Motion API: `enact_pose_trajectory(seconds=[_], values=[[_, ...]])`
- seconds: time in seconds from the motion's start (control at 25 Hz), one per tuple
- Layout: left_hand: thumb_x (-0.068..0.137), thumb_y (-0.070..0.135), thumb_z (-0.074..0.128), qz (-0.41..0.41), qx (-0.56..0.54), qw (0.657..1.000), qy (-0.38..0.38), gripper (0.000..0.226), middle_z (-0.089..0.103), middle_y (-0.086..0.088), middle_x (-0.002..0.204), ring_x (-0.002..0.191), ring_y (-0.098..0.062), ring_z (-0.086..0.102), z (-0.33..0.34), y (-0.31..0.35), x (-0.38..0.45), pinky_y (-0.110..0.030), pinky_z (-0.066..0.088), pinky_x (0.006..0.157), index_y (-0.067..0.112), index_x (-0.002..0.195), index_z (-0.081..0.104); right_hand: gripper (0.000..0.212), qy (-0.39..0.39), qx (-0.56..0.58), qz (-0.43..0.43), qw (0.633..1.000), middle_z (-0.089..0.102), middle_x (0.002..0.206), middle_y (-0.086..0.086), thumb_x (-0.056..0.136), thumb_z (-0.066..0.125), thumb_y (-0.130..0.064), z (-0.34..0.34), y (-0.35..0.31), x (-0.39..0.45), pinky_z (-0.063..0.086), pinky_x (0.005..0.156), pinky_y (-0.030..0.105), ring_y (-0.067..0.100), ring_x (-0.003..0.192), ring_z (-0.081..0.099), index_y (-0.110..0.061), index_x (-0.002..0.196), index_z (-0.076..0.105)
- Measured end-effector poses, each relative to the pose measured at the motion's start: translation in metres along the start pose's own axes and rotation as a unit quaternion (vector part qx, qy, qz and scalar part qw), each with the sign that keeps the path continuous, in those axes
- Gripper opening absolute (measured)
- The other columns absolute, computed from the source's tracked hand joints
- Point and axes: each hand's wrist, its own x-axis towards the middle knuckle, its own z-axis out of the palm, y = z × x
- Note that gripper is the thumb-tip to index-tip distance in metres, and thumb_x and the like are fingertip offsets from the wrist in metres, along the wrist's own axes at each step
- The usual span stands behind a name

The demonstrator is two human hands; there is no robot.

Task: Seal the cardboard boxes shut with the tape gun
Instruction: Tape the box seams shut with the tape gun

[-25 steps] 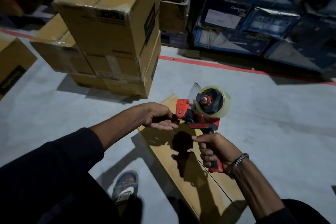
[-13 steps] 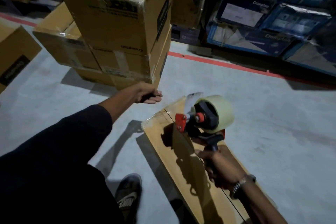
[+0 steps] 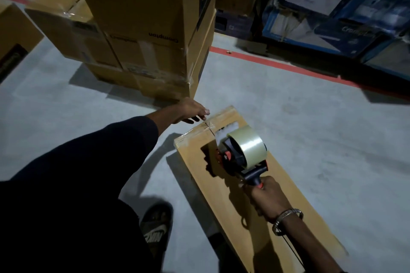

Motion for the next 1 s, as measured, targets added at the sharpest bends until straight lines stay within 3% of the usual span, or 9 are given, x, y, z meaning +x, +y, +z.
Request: enact_pose_trajectory(seconds=[0.2, 0.4, 0.52, 0.6, 0.72, 0.8, 0.88, 1.0], values=[[0.099, 0.035, 0.071, -0.042, 0.002, 0.999, -0.022, 0.023, 0.076, -0.005, 0.115, 0.099, -0.018, 0.072, -0.008, -0.022, 0.011, -0.03, 0.061, 0.081, 0.016, 0.107, 0.081, 0.029, -0.013, 0.0, 0.005, 1.0, 0.055, 0.052, 0.003, 0.088, 0.076, -0.03, -0.001, 0.006, 0.011, 0.042, 0.043, 0.026, 0.016, 0.04, 0.048, -0.005, 0.079, 0.064], [0.098, 0.044, 0.07, -0.029, -0.016, 0.999, -0.034, 0.026, 0.078, -0.002, 0.11, 0.096, -0.016, 0.07, -0.001, -0.025, 0.014, -0.033, 0.061, 0.089, 0.023, 0.11, 0.081, 0.03, -0.015, 0.018, 0.026, 0.999, 0.054, 0.052, 0.002, 0.087, 0.076, -0.029, -0.002, 0.01, 0.011, 0.04, 0.044, 0.025, 0.017, 0.04, 0.047, -0.003, 0.082, 0.064], [0.095, 0.046, 0.073, -0.048, 0.009, 0.998, -0.035, 0.031, 0.077, -0.003, 0.108, 0.096, -0.019, 0.07, 0.002, -0.029, 0.018, -0.032, 0.061, 0.081, 0.021, 0.112, 0.079, 0.029, -0.011, 0.025, 0.03, 0.999, 0.054, 0.052, 0.002, 0.088, 0.075, -0.029, -0.002, 0.014, 0.013, 0.039, 0.042, 0.023, 0.016, 0.039, 0.045, -0.003, 0.083, 0.064], [0.09, 0.048, 0.078, -0.075, 0.017, 0.997, -0.02, 0.036, 0.076, -0.002, 0.105, 0.096, -0.02, 0.071, 0.008, -0.034, 0.019, -0.032, 0.059, 0.077, 0.018, 0.111, 0.077, 0.031, -0.015, 0.023, 0.027, 0.999, 0.055, 0.053, 0.002, 0.088, 0.075, -0.03, -0.001, 0.017, 0.016, 0.039, 0.042, 0.024, 0.015, 0.039, 0.046, -0.001, 0.085, 0.065], [0.083, 0.035, 0.086, -0.117, -0.003, 0.992, 0.046, 0.034, 0.078, -0.005, 0.098, 0.093, -0.022, 0.073, 0.017, -0.038, 0.027, -0.037, 0.061, 0.085, 0.01, 0.104, 0.078, 0.033, -0.003, 0.013, 0.033, 0.999, 0.058, 0.054, 0.004, 0.086, 0.076, -0.031, 0.003, 0.022, 0.022, 0.041, 0.043, 0.026, 0.016, 0.04, 0.049, 0.001, 0.088, 0.067], [0.08, 0.025, 0.088, -0.066, 0.009, 0.992, 0.104, 0.027, 0.079, -0.004, 0.097, 0.089, -0.019, 0.075, 0.024, -0.043, 0.028, -0.034, 0.062, 0.085, 0.01, 0.1, 0.08, 0.027, 0.005, 0.0, 0.036, 0.999, 0.06, 0.056, 0.004, 0.086, 0.074, -0.028, 0.006, 0.024, 0.027, 0.043, 0.043, 0.026, 0.016, 0.04, 0.051, -0.002, 0.087, 0.067], [0.086, 0.026, 0.083, 0.07, 0.094, 0.981, 0.155, 0.018, 0.078, 0.003, 0.098, 0.092, -0.014, 0.073, 0.029, -0.046, 0.025, -0.033, 0.06, 0.086, 0.018, 0.103, 0.081, 0.022, 0.006, -0.011, 0.032, 0.999, 0.061, 0.058, 0.006, 0.086, 0.072, -0.024, 0.007, 0.025, 0.03, 0.044, 0.043, 0.026, 0.015, 0.039, 0.051, -0.003, 0.087, 0.068], [0.097, 0.038, 0.07, 0.193, 0.176, 0.952, 0.159, 0.028, 0.079, 0.003, 0.112, 0.103, -0.015, 0.072, 0.048, -0.054, 0.008, -0.033, 0.058, 0.089, 0.021, 0.116, 0.08, 0.022, 0.005, -0.018, 0.033, 0.999, 0.063, 0.062, 0.008, 0.086, 0.072, -0.025, 0.01, 0.027, 0.031, 0.045, 0.043, 0.026, 0.017, 0.041, 0.053, -0.003, 0.088, 0.068]])
